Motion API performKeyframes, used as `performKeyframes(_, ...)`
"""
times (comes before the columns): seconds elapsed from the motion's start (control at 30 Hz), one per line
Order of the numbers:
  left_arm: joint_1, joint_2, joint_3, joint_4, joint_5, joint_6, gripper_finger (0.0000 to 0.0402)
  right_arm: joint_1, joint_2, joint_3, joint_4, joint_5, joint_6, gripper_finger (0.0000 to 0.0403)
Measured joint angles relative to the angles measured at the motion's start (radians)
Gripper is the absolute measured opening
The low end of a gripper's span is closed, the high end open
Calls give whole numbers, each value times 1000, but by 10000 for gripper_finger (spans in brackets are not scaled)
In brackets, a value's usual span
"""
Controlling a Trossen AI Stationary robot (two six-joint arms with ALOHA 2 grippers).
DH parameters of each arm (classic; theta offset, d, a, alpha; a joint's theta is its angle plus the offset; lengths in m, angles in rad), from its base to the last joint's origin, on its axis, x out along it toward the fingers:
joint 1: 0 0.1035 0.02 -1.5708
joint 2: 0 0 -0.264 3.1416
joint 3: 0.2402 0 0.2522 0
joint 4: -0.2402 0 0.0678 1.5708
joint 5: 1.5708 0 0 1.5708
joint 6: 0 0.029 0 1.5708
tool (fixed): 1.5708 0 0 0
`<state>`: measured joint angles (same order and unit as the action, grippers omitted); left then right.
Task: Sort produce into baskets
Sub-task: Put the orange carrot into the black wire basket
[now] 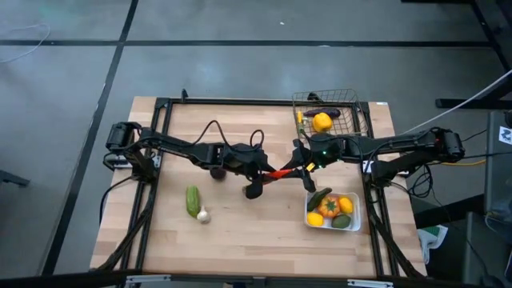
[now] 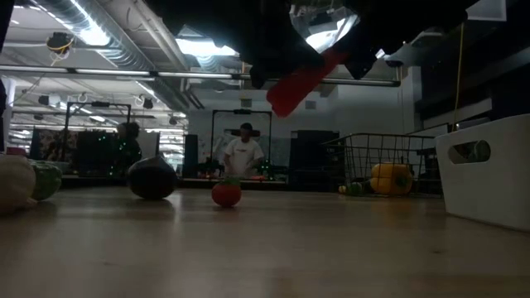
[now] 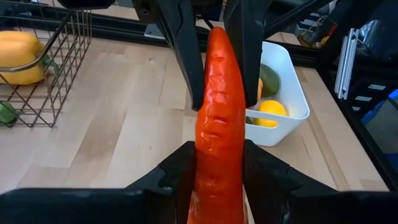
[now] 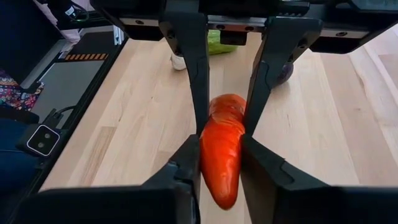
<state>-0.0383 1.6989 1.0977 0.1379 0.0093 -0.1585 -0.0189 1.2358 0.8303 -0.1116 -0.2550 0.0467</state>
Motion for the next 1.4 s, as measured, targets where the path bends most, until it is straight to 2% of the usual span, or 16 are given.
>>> performKeyframes(0.13,0,0,0,1,0,0,127,0,0,0,0,0,0,83)
performKeyframes(0.33,0,0,0,19,-19,-27,191,-1,0,7,-12,1,0,84)
performKeyframes(0.4,0,0,0,15,-20,-48,212,-1,-1,35,-63,1,1,85)
performKeyframes(0.53,0,0,0,4,-22,-57,234,-1,-9,143,-275,1,0,85)
performKeyframes(0.73,1,0,0,1,-24,-46,238,0,-9,321,-675,1,8,85)
performKeyframes(0.9,1,0,0,1,-25,-49,234,0,-10,425,-886,-33,64,85)
performKeyframes(1.07,1,0,0,0,-25,-50,233,37,-10,421,-981,-79,126,85)
performKeyframes(1.4,1,0,0,0,-25,-50,233,246,-10,317,-1003,-54,224,85)
